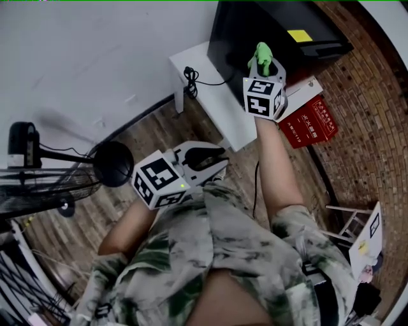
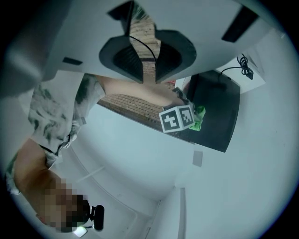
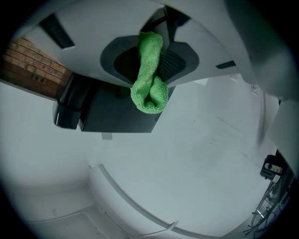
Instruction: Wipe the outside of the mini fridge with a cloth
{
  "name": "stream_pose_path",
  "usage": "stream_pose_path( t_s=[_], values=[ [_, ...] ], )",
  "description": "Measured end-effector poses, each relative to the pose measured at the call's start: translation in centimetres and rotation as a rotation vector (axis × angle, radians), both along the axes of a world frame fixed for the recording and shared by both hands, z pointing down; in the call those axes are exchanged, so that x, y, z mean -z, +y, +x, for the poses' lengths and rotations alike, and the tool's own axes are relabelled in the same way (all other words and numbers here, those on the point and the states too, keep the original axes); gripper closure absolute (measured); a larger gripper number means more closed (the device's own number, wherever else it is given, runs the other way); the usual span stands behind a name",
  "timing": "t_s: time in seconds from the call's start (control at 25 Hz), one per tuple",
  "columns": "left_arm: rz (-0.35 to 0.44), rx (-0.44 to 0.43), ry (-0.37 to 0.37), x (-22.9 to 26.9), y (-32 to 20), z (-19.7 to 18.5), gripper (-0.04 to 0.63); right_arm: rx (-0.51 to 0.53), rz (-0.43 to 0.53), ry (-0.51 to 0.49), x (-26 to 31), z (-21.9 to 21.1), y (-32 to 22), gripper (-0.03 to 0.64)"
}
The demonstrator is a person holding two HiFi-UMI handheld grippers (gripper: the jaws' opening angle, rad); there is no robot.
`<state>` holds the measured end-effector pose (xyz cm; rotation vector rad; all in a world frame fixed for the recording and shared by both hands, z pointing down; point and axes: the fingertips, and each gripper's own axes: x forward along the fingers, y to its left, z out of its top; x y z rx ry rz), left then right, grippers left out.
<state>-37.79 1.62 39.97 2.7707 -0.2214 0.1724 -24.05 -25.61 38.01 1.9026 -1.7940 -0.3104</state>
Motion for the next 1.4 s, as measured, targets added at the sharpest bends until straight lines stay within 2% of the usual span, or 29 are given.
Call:
stream_pose_path(
  t_s=[0.44,0.92,1.12,1.4],
  values=[
    [-0.024,0.033,-0.036,-1.1,-0.9,-1.1,0.505,0.004,-0.212,-0.017,-12.5,0.2,-1.0,0.499],
    [-0.027,0.044,-0.045,-1.4,-0.9,-1.2,0.505,0.047,-0.39,0.016,-20.6,0.3,-1.2,0.499],
    [-0.028,0.045,-0.034,-1.2,-0.6,-1.3,0.505,0.069,-0.347,0.006,-17.8,-0.3,-0.7,0.499],
    [-0.02,0.035,-0.019,-0.7,0.1,-1.3,0.505,0.12,-0.172,-0.019,-8.0,-2.9,-0.9,0.499]
  ],
)
